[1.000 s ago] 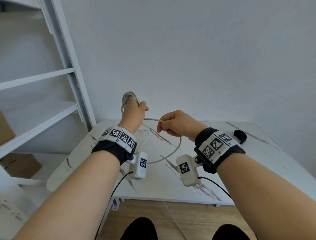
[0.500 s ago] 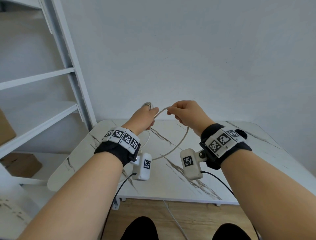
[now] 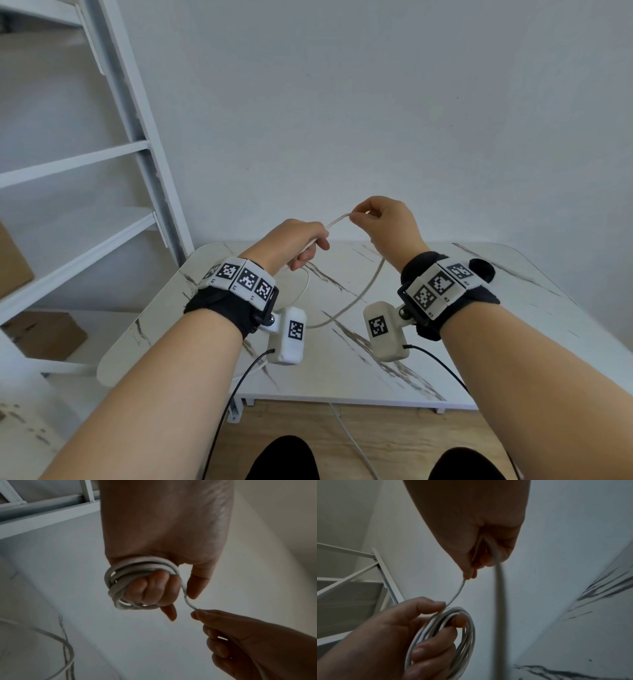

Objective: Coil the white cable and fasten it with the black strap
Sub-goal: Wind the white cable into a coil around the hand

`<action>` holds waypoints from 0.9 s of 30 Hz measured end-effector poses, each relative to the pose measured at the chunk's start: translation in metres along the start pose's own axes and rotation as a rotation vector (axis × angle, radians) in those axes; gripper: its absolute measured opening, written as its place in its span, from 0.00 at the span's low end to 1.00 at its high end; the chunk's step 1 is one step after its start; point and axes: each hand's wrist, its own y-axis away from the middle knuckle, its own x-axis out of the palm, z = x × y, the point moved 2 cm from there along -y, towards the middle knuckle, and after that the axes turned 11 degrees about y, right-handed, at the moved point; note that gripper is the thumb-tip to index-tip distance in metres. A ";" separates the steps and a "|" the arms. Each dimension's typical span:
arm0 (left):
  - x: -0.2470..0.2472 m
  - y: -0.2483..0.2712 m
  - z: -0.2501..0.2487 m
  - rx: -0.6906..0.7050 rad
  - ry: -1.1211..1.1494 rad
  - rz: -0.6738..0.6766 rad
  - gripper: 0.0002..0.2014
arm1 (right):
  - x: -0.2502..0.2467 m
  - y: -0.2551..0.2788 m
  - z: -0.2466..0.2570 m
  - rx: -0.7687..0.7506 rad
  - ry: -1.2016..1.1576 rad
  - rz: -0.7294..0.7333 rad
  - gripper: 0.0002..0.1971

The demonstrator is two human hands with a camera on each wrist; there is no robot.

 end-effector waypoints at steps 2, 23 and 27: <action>-0.001 0.002 0.001 0.003 -0.004 -0.002 0.14 | -0.001 -0.002 -0.003 0.024 0.001 -0.020 0.06; 0.001 0.006 -0.013 0.103 0.717 0.114 0.16 | 0.021 0.004 -0.027 0.249 -0.082 0.140 0.12; 0.003 0.007 -0.021 0.123 0.923 0.151 0.17 | 0.021 0.013 -0.020 0.289 -0.098 0.284 0.15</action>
